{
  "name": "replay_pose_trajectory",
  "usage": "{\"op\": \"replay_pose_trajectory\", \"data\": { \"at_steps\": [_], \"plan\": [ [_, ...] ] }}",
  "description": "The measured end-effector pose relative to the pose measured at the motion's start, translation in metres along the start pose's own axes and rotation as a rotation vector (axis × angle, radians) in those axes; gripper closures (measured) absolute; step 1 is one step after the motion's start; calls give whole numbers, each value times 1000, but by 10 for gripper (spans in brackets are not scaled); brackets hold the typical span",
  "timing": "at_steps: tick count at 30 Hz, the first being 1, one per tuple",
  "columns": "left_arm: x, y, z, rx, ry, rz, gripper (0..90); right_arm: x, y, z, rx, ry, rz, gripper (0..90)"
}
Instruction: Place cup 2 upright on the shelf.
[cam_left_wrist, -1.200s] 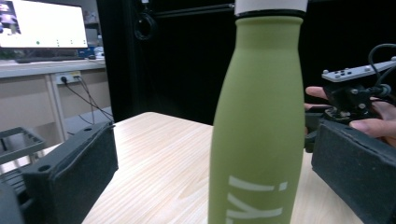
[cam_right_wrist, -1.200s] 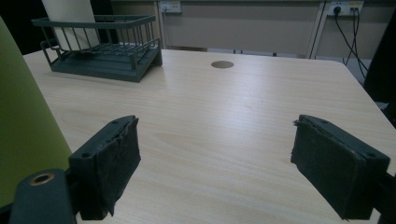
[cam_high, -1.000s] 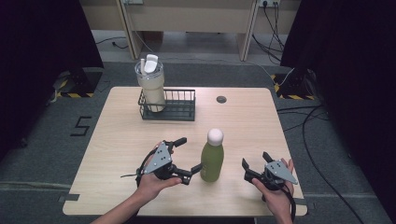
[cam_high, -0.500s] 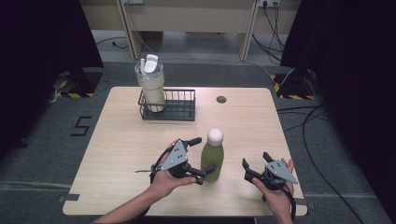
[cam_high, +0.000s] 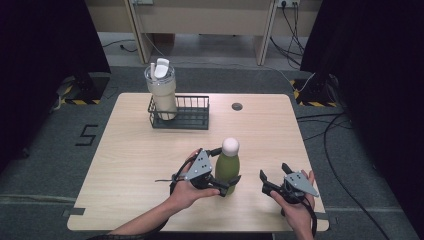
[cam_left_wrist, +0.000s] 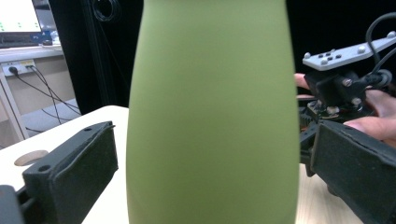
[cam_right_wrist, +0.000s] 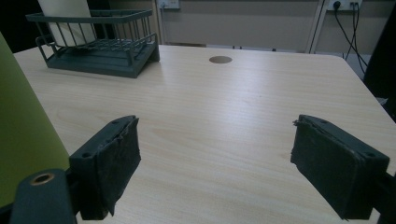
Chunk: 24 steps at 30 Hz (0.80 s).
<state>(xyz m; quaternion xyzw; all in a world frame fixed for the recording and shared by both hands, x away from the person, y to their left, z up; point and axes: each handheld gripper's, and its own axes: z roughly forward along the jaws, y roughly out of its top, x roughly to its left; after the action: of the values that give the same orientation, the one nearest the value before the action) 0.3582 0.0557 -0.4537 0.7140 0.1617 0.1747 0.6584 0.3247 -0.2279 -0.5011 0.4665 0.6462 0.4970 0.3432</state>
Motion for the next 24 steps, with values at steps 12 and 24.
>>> {"op": "replay_pose_trajectory", "data": {
  "at_steps": [12, 24],
  "plan": [
    [-5, 3, 10, -2, -12, 25, 42, 0, -1, 0, 3, -5, 7, 153],
    [0, -1, 12, 3, 25, 18, 221, -2, -2, 0, 4, -6, 6, 155]
  ]
}}
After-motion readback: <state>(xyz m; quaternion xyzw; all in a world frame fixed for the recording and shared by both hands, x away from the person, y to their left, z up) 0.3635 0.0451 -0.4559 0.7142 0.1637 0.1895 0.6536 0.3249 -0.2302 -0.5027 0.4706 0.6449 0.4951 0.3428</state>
